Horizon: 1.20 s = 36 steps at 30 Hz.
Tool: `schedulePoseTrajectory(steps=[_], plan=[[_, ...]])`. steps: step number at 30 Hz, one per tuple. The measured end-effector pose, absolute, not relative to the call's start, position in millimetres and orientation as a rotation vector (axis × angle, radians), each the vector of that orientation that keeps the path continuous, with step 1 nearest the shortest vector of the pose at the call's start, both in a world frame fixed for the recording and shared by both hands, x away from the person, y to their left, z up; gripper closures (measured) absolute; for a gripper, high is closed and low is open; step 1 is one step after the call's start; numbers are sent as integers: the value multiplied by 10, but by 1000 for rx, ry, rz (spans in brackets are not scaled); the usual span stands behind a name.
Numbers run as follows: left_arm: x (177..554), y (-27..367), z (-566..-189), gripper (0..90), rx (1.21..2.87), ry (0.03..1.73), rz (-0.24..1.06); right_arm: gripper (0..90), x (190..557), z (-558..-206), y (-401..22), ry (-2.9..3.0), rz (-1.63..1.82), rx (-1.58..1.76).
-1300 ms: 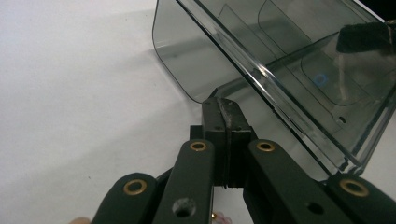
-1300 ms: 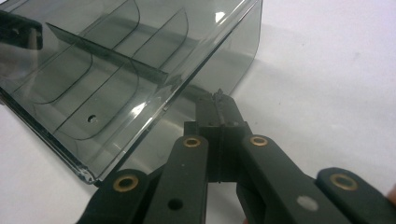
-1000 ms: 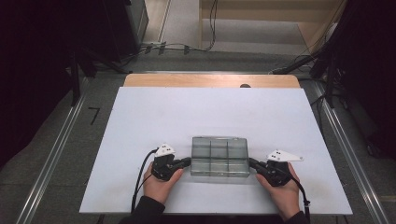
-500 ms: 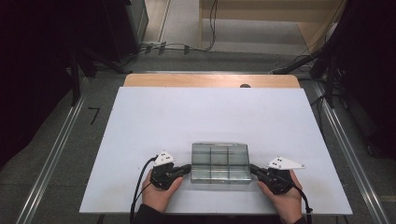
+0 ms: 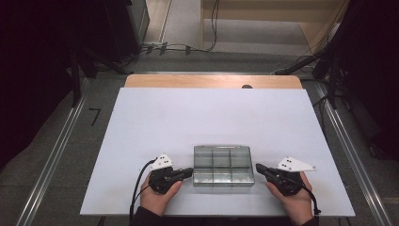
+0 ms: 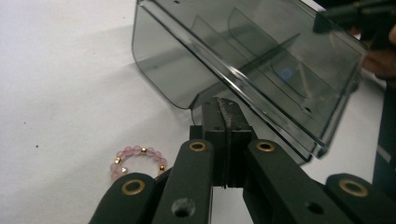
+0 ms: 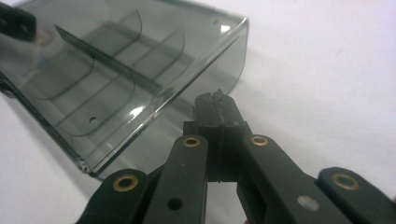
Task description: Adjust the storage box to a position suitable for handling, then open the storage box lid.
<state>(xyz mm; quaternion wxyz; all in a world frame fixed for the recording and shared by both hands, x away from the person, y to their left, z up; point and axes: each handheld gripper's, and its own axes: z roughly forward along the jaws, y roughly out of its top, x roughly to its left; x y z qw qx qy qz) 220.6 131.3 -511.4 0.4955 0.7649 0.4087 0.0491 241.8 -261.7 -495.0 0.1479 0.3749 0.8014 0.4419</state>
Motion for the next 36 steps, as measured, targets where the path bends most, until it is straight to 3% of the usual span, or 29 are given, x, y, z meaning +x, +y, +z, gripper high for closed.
schedulePoseTrajectory(steps=[16,36], plan=[[2102,1386,-5060,894,1881,844,94,881,2246,-4835,-2779,2401,1344,903],[2112,1383,-5108,895,1911,853,52,883,2245,-4944,-2739,2563,1359,844]])
